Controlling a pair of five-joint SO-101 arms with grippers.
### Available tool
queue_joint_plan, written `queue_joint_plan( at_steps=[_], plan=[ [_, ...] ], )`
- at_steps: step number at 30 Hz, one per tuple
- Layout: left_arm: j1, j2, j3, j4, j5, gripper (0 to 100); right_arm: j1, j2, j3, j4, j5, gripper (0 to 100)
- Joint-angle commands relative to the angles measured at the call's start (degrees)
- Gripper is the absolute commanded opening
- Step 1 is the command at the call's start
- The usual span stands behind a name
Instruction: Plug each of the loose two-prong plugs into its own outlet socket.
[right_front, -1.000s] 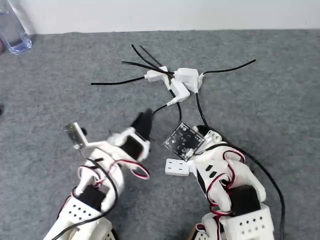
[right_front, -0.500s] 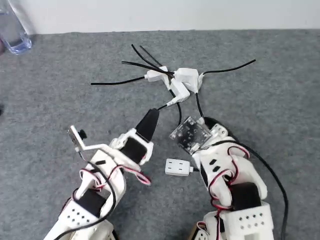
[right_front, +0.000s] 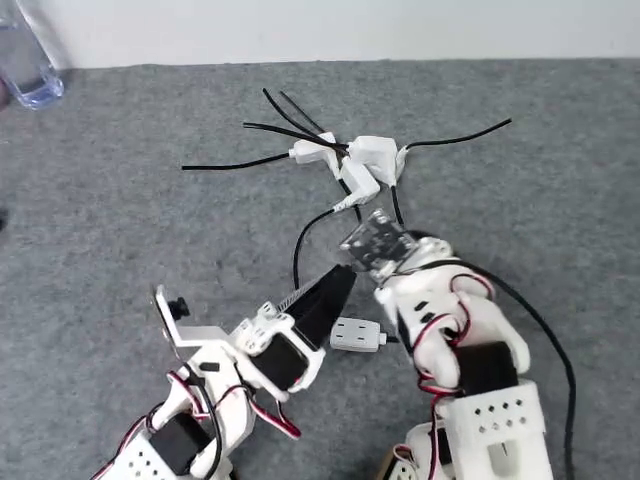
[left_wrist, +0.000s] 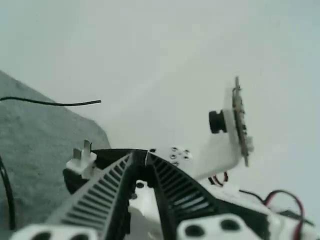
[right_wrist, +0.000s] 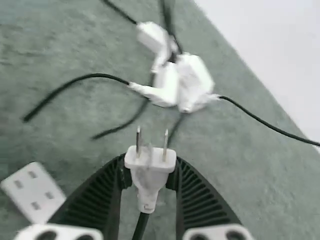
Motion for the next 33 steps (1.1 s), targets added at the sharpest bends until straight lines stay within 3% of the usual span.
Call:
queue_joint_plan(
  at_steps=[1, 15, 33],
  plan=[
    [0.26, -2.46, 0.13, 0.35, -4.04, 4, -3.65, 0.31, -3.78, 0.75, -0.70, 0.8],
    [0.35, -2.55, 0.04, 4.40, -3.96, 4, -12.35, 0.22, -9.23, 6.11, -0.70, 0.8],
    [0.09, -2.55, 0.04, 4.40, -4.04, 4, -14.90, -2.15, -11.16, 10.24, -1.58, 0.8]
  ],
)
